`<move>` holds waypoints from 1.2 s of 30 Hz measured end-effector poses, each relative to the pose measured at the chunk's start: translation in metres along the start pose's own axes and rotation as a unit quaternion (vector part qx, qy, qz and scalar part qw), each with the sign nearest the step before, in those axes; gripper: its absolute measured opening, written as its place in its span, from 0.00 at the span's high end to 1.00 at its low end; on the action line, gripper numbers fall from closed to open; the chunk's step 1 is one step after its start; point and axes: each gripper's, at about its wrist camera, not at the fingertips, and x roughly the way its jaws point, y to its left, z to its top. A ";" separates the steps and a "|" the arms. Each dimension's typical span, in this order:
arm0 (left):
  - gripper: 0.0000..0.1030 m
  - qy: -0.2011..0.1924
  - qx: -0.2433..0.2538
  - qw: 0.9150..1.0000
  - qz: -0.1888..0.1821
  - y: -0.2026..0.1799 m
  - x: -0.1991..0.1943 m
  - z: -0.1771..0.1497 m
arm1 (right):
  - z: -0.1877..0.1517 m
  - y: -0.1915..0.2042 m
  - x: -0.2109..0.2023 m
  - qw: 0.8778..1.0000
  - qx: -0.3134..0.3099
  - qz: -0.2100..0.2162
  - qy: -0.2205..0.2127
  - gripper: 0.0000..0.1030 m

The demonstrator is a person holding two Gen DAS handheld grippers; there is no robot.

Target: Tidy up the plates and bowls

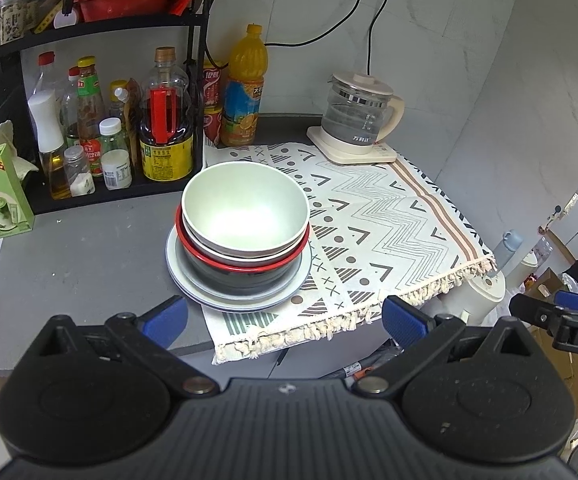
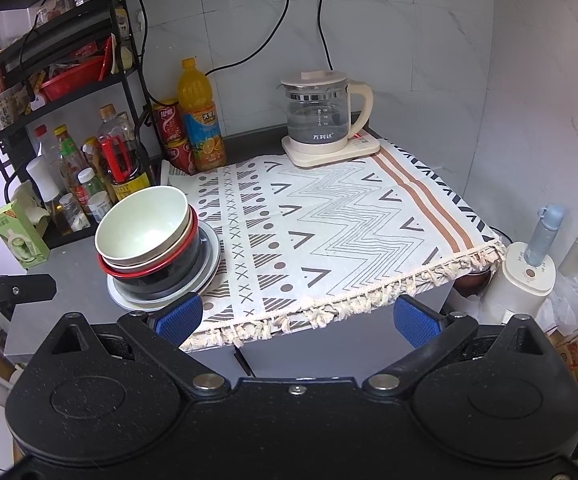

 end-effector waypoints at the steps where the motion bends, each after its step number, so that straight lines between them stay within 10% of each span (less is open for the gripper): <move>1: 0.01 0.000 0.002 1.000 0.000 0.000 0.001 0.001 | 0.001 0.000 0.000 1.000 -0.001 0.000 0.000 0.00; 36: 0.01 0.014 0.011 1.000 0.006 0.006 0.018 0.010 | 0.002 0.001 0.023 1.000 0.023 0.003 0.014 0.00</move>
